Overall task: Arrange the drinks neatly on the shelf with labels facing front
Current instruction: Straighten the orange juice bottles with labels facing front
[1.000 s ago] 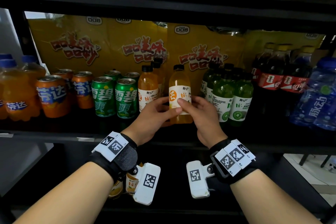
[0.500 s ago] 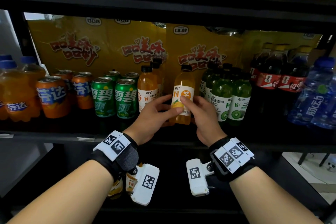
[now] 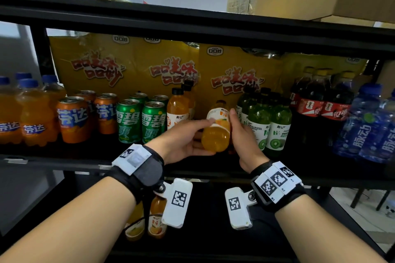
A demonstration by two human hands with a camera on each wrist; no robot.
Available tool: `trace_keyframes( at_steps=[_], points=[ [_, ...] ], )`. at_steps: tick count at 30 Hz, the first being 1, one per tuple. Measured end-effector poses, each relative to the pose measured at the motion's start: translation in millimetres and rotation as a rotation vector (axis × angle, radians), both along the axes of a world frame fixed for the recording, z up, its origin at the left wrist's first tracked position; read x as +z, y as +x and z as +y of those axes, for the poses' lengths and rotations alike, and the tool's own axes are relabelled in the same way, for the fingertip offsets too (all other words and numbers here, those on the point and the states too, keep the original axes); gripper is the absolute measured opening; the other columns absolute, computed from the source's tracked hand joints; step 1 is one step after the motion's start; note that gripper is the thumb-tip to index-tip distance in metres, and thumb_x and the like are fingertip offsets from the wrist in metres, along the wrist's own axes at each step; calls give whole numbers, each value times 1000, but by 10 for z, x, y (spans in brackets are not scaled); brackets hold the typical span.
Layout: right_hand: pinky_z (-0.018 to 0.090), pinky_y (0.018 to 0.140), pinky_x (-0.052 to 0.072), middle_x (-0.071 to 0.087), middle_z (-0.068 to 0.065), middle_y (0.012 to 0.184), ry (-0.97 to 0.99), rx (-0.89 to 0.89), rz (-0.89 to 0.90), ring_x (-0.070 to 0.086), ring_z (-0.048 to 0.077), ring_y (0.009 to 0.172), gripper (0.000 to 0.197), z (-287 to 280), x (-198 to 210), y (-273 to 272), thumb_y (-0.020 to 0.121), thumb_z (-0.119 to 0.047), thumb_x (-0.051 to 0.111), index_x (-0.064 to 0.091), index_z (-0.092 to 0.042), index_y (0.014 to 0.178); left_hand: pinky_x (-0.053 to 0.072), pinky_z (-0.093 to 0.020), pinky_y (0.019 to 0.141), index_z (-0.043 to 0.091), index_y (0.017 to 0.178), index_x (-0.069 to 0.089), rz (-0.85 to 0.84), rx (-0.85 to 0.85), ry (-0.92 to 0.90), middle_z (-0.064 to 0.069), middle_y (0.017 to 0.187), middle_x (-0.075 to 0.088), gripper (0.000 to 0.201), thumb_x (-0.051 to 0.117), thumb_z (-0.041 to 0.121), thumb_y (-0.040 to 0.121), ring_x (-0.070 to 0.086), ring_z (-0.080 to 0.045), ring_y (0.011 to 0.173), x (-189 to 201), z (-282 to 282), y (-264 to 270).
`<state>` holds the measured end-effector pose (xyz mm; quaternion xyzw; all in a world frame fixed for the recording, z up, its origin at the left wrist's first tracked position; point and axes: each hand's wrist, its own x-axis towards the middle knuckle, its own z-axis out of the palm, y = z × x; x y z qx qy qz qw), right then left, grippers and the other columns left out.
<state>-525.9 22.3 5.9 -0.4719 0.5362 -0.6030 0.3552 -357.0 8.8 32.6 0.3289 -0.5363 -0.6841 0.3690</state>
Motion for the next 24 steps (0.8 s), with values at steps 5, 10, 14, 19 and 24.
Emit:
trace_keyframes(
  at_steps=[5, 10, 14, 19, 24],
  points=[
    [24, 49, 38, 71, 3, 66, 127, 11, 145, 59, 15, 49, 72, 36, 67, 10, 93, -79, 42, 71, -15, 79, 59, -26, 48, 22, 134, 62, 145, 10, 257, -10, 96, 68, 75, 75, 64, 74, 70, -19, 65, 144, 65, 15],
    [22, 48, 38, 69, 6, 61, 222, 56, 131, 57, 16, 44, 66, 52, 85, 17, 102, -67, 39, 70, -12, 81, 56, -28, 42, 20, 122, 65, 174, 134, 317, -12, 100, 67, 65, 78, 63, 75, 71, -23, 59, 120, 131, -141],
    [31, 54, 56, 78, 4, 86, 229, 148, 46, 73, 19, 70, 71, 113, 118, -42, 95, -80, 33, 69, -21, 113, 61, -34, 57, 20, 120, 66, 44, 191, 107, -11, 98, 76, 54, 85, 47, 78, 77, -24, 75, 50, 130, -174],
    [47, 103, 55, 67, 4, 138, -34, 241, -8, 67, 23, 121, 77, 208, 182, -127, 83, -61, 68, 48, -26, 149, 60, -46, 94, 25, 148, 44, -32, 263, -338, 2, 123, 70, 85, 86, 4, 77, 69, -19, 112, -130, 70, -171],
    [14, 90, 52, 72, -14, 114, -336, 47, 363, 67, 2, 108, 59, 284, 176, -111, 70, -15, 95, 63, -34, 117, 43, -40, 116, 25, 145, 50, -316, 302, -878, 5, 146, 58, 71, 80, 3, 84, 52, -14, 138, -278, -37, -173]
  ],
)
